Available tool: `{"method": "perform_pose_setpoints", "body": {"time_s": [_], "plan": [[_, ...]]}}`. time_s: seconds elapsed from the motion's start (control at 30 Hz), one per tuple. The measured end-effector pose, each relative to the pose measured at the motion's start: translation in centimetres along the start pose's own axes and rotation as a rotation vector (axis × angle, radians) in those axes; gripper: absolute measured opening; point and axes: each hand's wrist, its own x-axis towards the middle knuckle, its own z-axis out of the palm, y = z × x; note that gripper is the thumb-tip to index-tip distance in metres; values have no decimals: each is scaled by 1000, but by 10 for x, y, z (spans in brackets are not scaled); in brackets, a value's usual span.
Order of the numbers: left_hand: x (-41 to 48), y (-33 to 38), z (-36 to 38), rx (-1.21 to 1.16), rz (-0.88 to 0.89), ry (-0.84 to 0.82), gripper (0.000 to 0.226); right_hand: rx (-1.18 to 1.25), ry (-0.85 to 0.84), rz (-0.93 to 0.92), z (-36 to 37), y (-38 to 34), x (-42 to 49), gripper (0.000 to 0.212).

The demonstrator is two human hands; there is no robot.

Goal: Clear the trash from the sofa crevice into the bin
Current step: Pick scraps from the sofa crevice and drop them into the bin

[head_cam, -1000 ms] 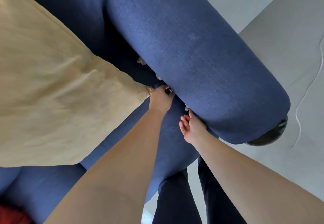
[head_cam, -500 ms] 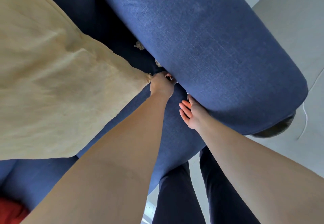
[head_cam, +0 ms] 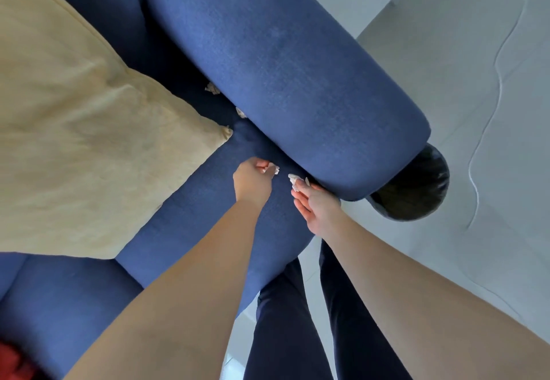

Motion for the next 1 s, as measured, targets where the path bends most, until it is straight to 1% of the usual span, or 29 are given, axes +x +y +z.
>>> {"method": "perform_pose_setpoints", "body": {"time_s": [0.07, 0.1, 0.2, 0.23, 0.3, 0.33, 0.4, 0.43, 0.5, 0.57, 0.7, 0.8, 0.83, 0.93, 1.0], "plan": [[-29, -5, 8, -27, -40, -33, 6, -37, -2, -28, -24, 2, -13, 22], [-43, -8, 14, -41, -52, -48, 8, -56, 7, -44, -37, 3, -20, 22], [-80, -12, 33, -44, -55, -87, 10, -95, 67, -102, -79, -1, -35, 13], [-91, -12, 40, -36, -54, -98, 9, -97, 104, -129, -94, -4, -39, 10], [-109, -10, 54, -19, -48, -126, 3, -81, 199, -186, -123, -13, -45, 13], [-117, -9, 62, -7, -40, -142, 4, -69, 253, -195, -137, -19, -49, 15], [-133, -4, 78, 22, -27, -171, 7, -29, 361, -186, -167, -30, -58, 10], [-140, -1, 87, 31, -24, -180, 8, -2, 390, -190, -181, -35, -60, 15], [-152, 7, 107, 30, -19, -200, 10, 33, 421, -205, -208, -47, -63, 26], [-162, 18, 128, 40, -21, -220, 12, 34, 451, -229, -230, -59, -66, 27], [-177, 43, 171, 70, 16, -256, 11, 71, 483, -267, -261, -81, -63, 13], [-183, 59, 204, 67, 43, -275, 14, 97, 473, -293, -276, -96, -55, 11], [-184, 63, 215, 67, 60, -287, 18, 113, 465, -307, -280, -99, -53, 17], [-188, 72, 238, 71, 79, -355, 40, 146, 432, -335, -291, -110, -47, 49], [-188, 72, 248, 63, 60, -392, 44, 144, 424, -351, -298, -118, -45, 55]]}}
